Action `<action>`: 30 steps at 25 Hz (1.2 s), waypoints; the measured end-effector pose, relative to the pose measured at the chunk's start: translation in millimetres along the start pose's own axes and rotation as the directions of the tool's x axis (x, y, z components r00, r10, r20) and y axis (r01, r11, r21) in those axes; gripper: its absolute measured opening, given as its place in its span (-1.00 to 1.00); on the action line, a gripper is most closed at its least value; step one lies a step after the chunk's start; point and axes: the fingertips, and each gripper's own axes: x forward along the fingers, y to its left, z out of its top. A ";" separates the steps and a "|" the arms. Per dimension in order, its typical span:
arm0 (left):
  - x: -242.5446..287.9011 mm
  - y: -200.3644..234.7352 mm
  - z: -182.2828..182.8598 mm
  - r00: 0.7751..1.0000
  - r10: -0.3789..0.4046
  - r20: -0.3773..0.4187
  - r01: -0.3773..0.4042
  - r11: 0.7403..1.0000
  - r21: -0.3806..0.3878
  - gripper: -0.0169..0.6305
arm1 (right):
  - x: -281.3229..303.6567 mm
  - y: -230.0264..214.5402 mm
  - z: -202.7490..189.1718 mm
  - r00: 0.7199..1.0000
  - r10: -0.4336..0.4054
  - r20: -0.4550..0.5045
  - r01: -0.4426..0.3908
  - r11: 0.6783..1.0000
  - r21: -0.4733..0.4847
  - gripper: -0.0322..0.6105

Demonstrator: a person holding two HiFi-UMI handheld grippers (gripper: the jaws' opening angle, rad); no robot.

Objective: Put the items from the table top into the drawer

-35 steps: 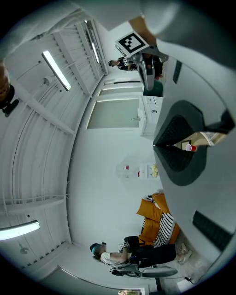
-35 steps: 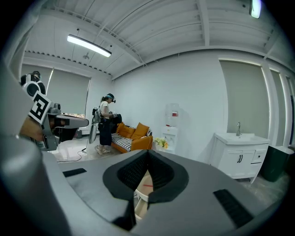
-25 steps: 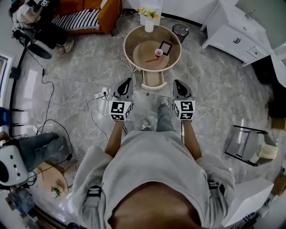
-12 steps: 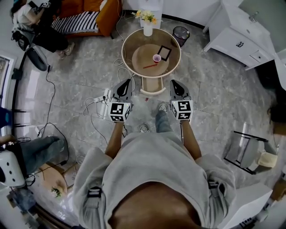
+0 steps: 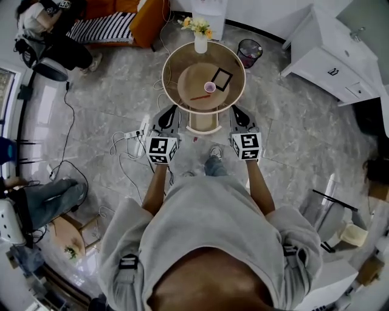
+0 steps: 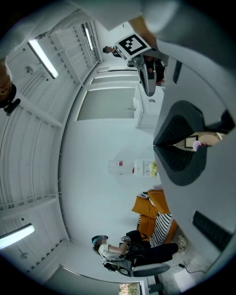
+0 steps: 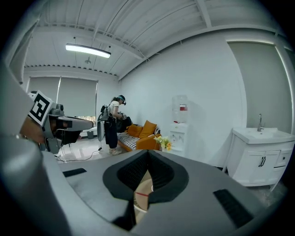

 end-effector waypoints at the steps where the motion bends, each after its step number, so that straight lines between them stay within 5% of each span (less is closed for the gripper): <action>1: 6.8 -1.6 -0.7 1.000 0.005 -0.008 -0.005 1.000 0.000 -0.90 | 4.7 -5.9 -1.4 1.000 0.011 -0.006 -0.011 1.000 0.000 -0.82; 17: 47.8 15.0 -51.4 0.987 0.095 -0.131 -0.104 0.993 -0.061 -0.90 | 66.1 -29.6 -56.5 0.979 0.141 -0.148 -0.140 0.990 0.021 -0.82; 30: 74.0 56.4 -126.2 0.982 -0.042 -0.183 0.021 0.993 -0.116 -0.90 | 111.7 12.2 -111.1 0.968 0.080 -0.237 -0.071 0.997 0.043 -0.82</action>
